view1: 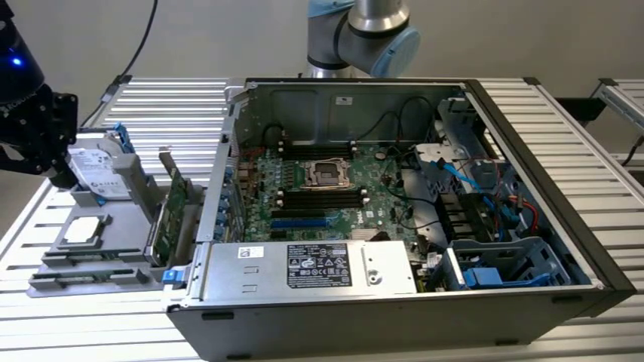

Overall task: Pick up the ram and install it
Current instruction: 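Pick up the ram and move it above insertion slot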

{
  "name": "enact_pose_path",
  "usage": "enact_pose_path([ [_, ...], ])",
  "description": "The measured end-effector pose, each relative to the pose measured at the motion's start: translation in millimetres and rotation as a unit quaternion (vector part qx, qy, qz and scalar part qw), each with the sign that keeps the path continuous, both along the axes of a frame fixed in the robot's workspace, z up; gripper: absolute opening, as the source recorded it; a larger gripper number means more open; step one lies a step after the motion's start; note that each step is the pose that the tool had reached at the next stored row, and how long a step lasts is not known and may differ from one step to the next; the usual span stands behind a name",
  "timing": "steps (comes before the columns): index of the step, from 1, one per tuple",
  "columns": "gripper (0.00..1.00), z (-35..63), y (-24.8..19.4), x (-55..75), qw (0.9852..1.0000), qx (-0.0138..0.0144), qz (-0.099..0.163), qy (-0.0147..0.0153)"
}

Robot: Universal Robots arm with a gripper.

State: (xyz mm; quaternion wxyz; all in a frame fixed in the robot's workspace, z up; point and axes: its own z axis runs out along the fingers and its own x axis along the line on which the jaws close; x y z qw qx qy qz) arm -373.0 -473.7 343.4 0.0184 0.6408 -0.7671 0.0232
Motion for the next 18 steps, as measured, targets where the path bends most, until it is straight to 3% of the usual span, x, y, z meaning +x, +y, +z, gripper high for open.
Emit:
enact_pose_path([
  [4,0.11,-0.8,0.0,0.0,0.9994,0.0,0.036,0.0016],
  [7,0.11,-1.5,0.0,0.0,0.998,0.0,0.063,0.0028],
  [14,0.11,-3.1,0.1,-0.4,0.9923,-0.0002,0.124,0.0049],
  [17,0.12,-3.1,0.0,-0.3,0.9921,-0.0004,0.125,0.0049],
  [18,0.16,-3.1,0.0,-0.3,0.9921,-0.0004,0.125,0.0049],
])
